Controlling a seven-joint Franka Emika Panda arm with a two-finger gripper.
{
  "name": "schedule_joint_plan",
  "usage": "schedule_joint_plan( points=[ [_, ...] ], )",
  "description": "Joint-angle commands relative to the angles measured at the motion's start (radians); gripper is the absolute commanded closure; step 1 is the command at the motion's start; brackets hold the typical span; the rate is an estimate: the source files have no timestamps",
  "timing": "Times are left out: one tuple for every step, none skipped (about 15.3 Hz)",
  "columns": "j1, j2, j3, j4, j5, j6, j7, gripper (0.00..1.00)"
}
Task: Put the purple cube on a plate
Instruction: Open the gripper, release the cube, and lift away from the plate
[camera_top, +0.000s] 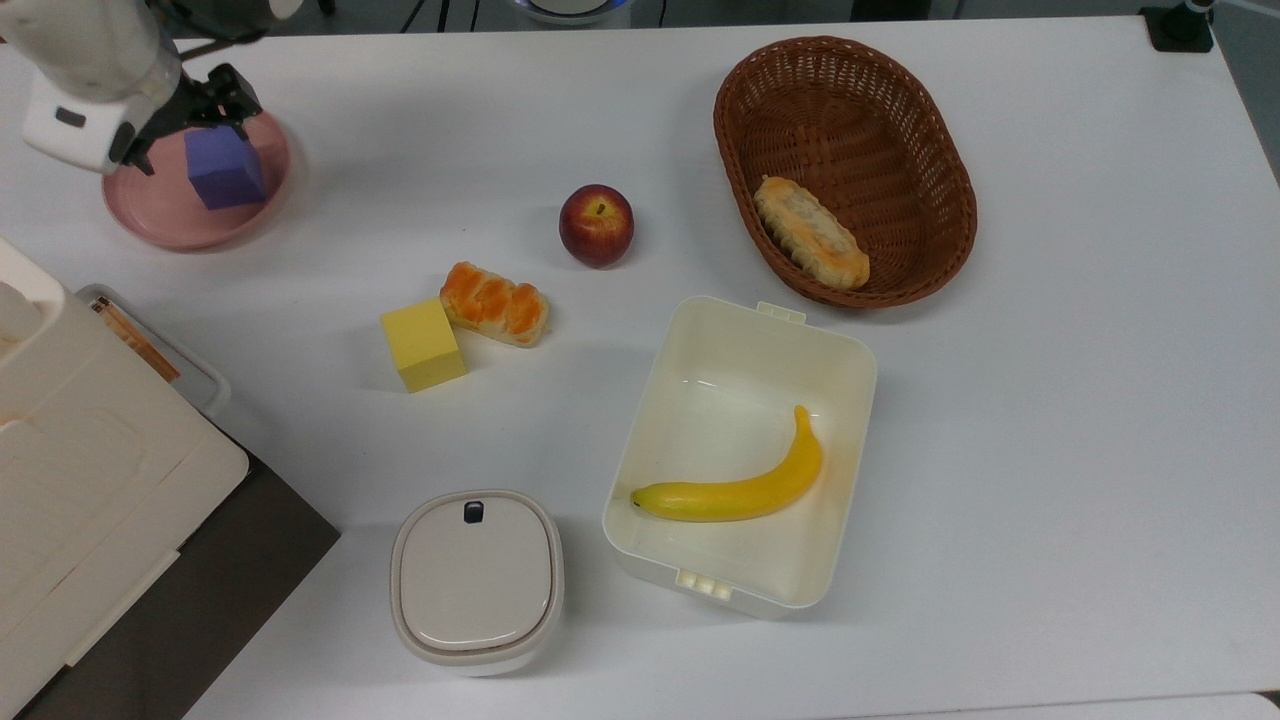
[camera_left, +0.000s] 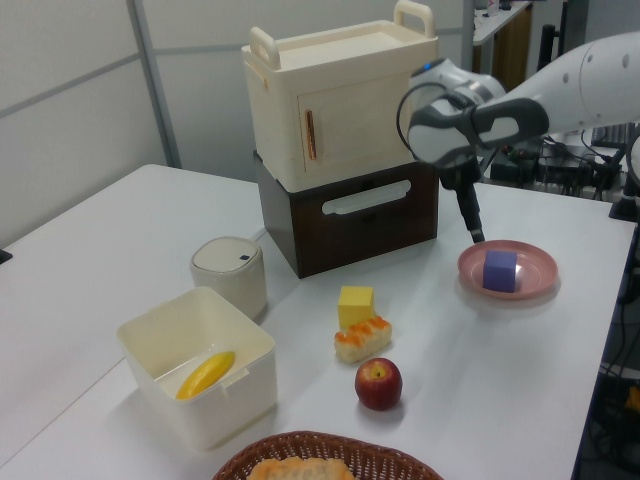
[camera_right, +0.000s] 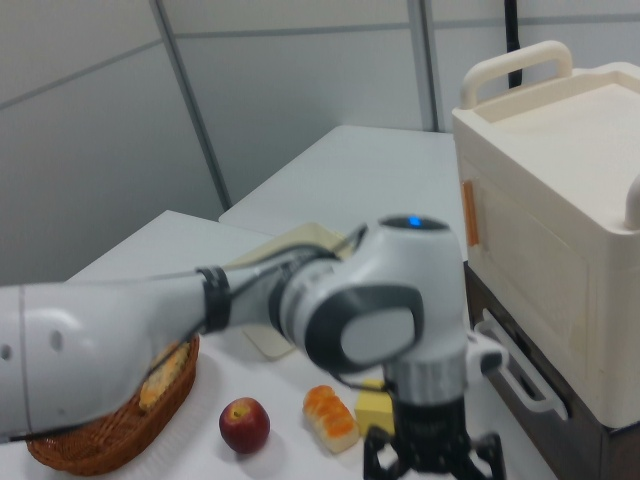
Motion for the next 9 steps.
schedule_joint_plan(
  points=[
    [0.087,-0.054,0.002,0.123,0.016,-0.192,0.064,0.00],
    [0.116,-0.063,0.002,0.137,0.014,-0.223,0.087,0.00],
    [0.135,-0.085,0.002,0.145,0.016,-0.237,0.113,0.00],
    [0.148,-0.105,0.002,0.145,0.017,-0.239,0.142,0.00],
    [0.173,-0.123,0.002,0.143,0.017,-0.243,0.177,0.00],
    [0.204,-0.135,0.002,0.145,0.017,-0.248,0.219,0.00],
    [0.228,-0.145,0.002,0.145,0.020,-0.247,0.261,0.00],
    [0.248,-0.149,0.002,0.148,0.028,-0.247,0.309,0.00],
    [0.265,-0.151,0.002,0.149,0.045,-0.245,0.355,0.00]
  ],
)
